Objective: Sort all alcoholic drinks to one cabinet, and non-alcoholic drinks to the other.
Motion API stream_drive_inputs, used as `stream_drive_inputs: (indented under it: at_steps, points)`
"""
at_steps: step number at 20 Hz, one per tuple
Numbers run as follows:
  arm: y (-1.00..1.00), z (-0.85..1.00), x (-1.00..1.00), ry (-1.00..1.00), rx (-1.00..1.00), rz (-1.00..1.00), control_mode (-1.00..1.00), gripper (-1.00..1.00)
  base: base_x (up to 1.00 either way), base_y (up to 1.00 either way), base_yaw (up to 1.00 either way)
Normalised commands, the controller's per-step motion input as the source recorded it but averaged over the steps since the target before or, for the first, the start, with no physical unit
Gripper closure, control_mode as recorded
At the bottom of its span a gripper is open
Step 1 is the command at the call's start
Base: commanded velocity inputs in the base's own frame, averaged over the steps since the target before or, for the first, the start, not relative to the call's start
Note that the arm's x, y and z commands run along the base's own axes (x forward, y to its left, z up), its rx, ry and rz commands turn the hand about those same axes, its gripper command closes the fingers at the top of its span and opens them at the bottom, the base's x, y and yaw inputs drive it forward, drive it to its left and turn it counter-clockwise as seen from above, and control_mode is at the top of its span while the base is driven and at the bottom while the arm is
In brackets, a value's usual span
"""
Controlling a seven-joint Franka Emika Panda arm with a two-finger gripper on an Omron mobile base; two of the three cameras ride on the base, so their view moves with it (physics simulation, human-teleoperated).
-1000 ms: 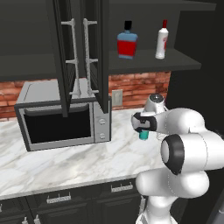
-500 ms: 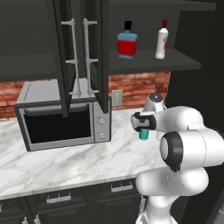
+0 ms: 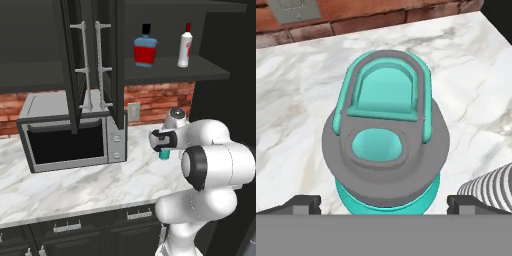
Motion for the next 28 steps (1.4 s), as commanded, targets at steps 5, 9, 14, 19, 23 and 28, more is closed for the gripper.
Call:
stream_drive_inputs:
  at_steps: [5,9,14,19,23,28]
  points:
    - [0.00,-0.11,0.01,-0.09,0.00,0.00,-1.00,-1.00,0.00,0.00,0.00]
    - [0.00,-0.14,0.00,-0.08,0.00,0.00,-1.00,-1.00,0.00,0.00,0.00]
    - [0.00,-0.12,0.00,-0.06,0.00,0.00,-1.00,-1.00,0.00,0.00,0.00]
    - [0.00,-0.02,0.00,-0.01,0.00,0.00,-1.00,-1.00,0.00,0.00,0.00]
    - [0.00,-0.05,-0.02,0.00,0.00,0.00,-1.00,1.00,0.00,0.00,0.00]
    - [0.00,-0.11,-0.01,0.04,-0.01,-0.01,-1.00,1.00,0.00,0.00,0.00]
